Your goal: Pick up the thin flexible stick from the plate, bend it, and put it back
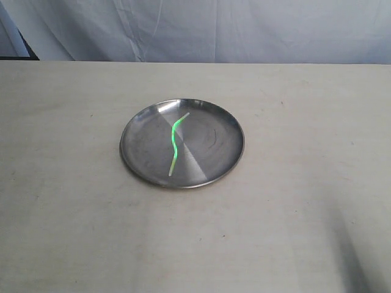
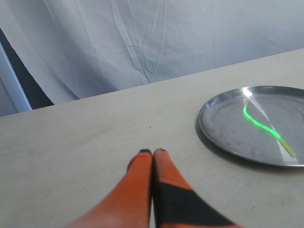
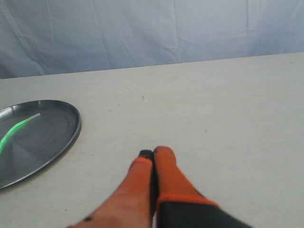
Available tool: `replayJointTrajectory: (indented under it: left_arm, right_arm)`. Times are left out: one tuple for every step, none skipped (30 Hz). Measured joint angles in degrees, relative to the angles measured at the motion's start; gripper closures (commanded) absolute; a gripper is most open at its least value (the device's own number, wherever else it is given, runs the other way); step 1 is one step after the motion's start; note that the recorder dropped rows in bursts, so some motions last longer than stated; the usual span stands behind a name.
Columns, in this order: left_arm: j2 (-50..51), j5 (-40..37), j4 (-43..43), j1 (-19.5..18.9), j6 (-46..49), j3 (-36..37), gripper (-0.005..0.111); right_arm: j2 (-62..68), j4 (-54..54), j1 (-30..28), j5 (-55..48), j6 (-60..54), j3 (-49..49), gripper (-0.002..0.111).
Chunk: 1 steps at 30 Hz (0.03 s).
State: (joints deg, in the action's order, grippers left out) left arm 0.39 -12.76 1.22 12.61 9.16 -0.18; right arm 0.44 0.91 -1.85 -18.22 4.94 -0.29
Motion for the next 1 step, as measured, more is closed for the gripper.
replayJointTrajectory:
  left_arm:
    - [0.0,0.0,0.0,0.0,0.0,0.0,0.107]
  right_arm:
    - [0.0,0.0,0.0,0.0,0.0,0.0,0.108]
